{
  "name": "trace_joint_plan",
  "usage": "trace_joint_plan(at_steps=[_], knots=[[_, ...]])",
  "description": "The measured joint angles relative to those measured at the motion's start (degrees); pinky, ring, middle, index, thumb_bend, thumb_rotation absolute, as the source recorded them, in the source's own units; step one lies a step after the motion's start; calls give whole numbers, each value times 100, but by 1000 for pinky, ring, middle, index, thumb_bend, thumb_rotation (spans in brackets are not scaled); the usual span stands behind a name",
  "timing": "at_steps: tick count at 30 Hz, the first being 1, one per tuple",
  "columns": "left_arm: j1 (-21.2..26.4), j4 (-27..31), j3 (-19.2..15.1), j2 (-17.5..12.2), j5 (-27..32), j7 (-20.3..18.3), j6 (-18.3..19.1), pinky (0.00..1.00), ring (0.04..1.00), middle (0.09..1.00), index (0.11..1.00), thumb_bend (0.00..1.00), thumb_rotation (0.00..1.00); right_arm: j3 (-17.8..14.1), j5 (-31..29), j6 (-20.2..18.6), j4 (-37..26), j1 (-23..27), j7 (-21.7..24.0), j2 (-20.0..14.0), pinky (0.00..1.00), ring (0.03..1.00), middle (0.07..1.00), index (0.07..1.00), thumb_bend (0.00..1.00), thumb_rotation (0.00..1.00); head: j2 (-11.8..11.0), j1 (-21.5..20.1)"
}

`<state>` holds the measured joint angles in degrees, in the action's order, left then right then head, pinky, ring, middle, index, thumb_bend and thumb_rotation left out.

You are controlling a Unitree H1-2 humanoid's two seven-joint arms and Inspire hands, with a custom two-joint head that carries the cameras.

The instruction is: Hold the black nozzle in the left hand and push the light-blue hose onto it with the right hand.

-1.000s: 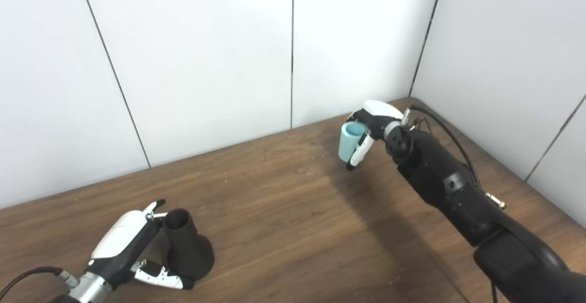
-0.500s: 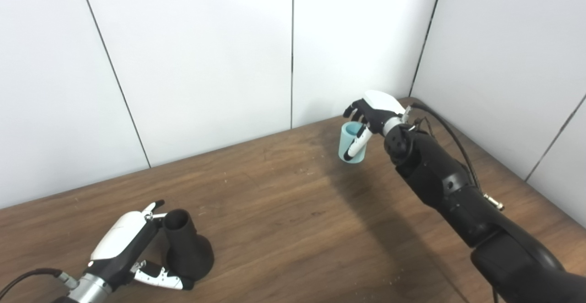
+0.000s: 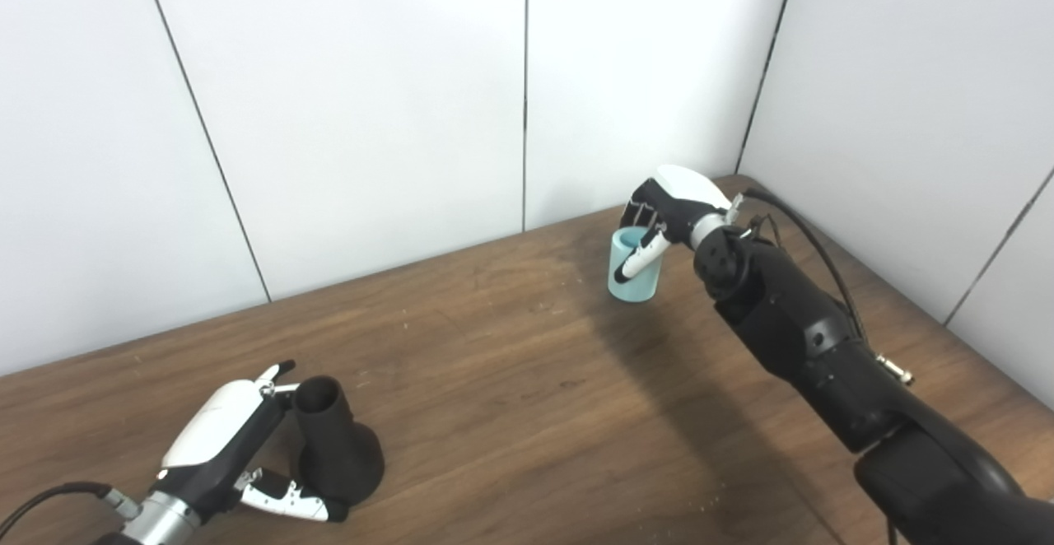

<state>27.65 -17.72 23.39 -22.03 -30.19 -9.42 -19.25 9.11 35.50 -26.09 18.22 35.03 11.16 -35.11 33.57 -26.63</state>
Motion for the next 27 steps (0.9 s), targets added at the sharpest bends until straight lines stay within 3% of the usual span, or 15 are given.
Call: trace_joint_plan(at_steps=[14, 18, 27], knots=[[-14, 84, 11, -12, 0, -36, 100, 1000, 618, 469, 492, 526, 0, 18, -7, -22, -234, -27, 198, -17, 394, 480, 487, 442, 503, 0, 79, 184], [-17, 94, 12, -12, 0, -37, 112, 1000, 615, 468, 492, 526, 0, 16, -12, 23, -878, -69, 196, 30, 364, 465, 498, 467, 502, 0, 79, 307], [19, 153, 94, 61, -25, -41, 299, 1000, 622, 475, 489, 526, 0, 34, -279, 682, -2019, 407, 237, 402, 361, 451, 493, 480, 502, 0, 97, 694]])
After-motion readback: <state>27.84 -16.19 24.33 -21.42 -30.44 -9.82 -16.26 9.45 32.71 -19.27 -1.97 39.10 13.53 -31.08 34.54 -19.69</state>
